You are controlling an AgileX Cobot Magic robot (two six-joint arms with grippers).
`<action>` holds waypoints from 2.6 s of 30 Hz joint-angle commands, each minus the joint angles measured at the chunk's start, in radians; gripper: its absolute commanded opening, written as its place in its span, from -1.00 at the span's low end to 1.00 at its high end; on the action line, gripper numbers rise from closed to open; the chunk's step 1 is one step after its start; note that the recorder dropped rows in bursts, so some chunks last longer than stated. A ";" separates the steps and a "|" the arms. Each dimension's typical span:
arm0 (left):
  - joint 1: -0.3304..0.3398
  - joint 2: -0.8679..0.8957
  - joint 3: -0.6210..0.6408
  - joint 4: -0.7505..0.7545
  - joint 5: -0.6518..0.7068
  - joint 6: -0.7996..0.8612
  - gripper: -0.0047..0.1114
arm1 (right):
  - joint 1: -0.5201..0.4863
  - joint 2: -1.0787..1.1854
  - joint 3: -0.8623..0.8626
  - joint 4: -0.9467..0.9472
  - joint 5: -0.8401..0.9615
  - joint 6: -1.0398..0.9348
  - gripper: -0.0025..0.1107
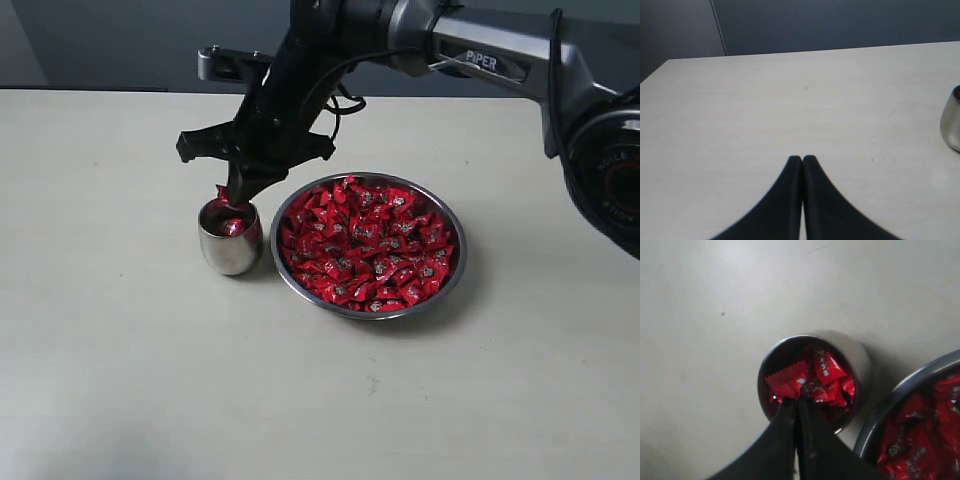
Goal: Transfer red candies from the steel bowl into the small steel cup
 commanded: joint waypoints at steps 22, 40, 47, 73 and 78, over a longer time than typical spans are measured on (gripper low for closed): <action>0.002 -0.005 0.002 0.002 -0.010 -0.002 -0.91 | 0.001 -0.004 -0.003 0.002 0.001 0.013 -0.82; 0.002 -0.005 0.002 0.002 -0.010 -0.002 -0.91 | -0.003 -0.065 -0.003 -0.082 0.029 0.001 -0.24; 0.002 -0.005 0.002 0.002 -0.010 -0.002 -0.91 | -0.037 -0.296 0.234 -0.317 -0.188 -0.006 -0.24; 0.002 -0.005 0.002 0.002 -0.010 -0.002 -0.91 | -0.188 -0.424 0.753 -0.393 -0.634 -0.050 -0.24; 0.002 -0.005 0.002 0.002 -0.010 -0.002 -0.91 | -0.188 -0.424 0.753 -0.267 -0.633 -0.130 -0.24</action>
